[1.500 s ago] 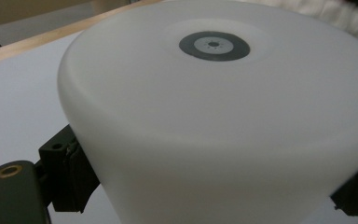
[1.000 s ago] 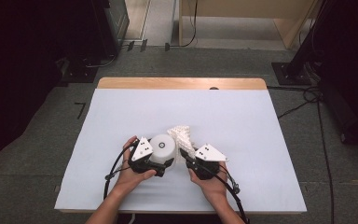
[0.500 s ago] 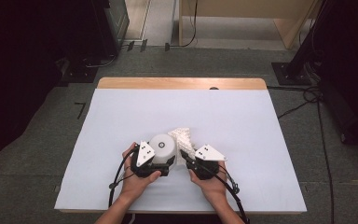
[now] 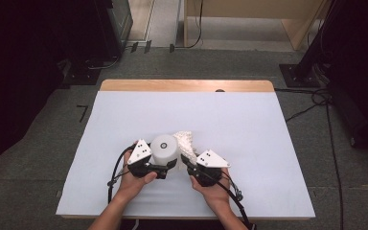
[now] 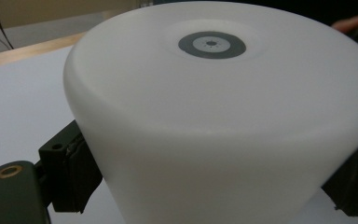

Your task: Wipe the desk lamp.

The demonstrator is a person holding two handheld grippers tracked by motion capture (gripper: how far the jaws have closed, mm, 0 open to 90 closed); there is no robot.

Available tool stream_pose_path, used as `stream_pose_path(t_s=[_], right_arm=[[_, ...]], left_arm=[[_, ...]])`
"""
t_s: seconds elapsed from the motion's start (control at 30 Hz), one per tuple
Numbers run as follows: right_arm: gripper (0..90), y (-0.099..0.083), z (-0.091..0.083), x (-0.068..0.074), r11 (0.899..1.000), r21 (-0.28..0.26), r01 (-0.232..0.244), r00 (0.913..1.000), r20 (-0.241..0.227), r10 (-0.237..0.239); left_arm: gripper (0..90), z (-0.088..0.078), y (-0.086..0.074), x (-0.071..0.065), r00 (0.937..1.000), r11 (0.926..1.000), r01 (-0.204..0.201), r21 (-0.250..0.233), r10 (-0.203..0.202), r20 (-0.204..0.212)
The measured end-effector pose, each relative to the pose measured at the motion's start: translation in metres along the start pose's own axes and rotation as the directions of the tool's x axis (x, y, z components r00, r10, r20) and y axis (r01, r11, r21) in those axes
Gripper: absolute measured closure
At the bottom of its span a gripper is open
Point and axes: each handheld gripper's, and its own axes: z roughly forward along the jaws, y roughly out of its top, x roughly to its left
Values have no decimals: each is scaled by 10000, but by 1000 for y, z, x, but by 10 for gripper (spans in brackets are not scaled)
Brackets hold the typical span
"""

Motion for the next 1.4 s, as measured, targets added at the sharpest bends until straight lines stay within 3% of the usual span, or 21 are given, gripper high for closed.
stream_pose_path(t_s=[0.2, 0.27, 0.47, 0.6, 0.9, 1.27, 1.4], right_arm=[[751, 14, -14, -2, 9981, -613, 72, 10000, 33, -70], [751, 12, -13, -3, 9982, -584, 107, 9999, 50, -105], [753, -8, 5, -4, 9995, 316, 5, 10000, 40, -7], [753, -10, 10, -2, 9986, 533, -11, 10000, 35, 10], [752, 6, -6, -4, 9998, -201, -97, 10000, -15, 96], [750, 2, -7, -17, 9994, -124, -320, 9991, 266, 323], [750, 1, -8, -21, 9992, -94, -376, 9986, 359, 379]], left_arm=[[89, 5, 1, -4, 9994, 9992, -342, 222, 342, 7], [89, 5, 2, -4, 9994, 9993, -346, 170, 346, -34], [89, -2, 4, 2, 9996, 9995, -275, -164, 274, -72], [89, -1, 2, 4, 9995, 9995, -323, -51, 323, -15], [88, 10, -8, 2, 9979, 9974, -648, 316, 646, 90], [76, 7, -14, 2, 9980, 9982, -602, 52, 601, 211], [73, 2, -13, 0, 9979, 9979, -648, -63, 648, 29]])
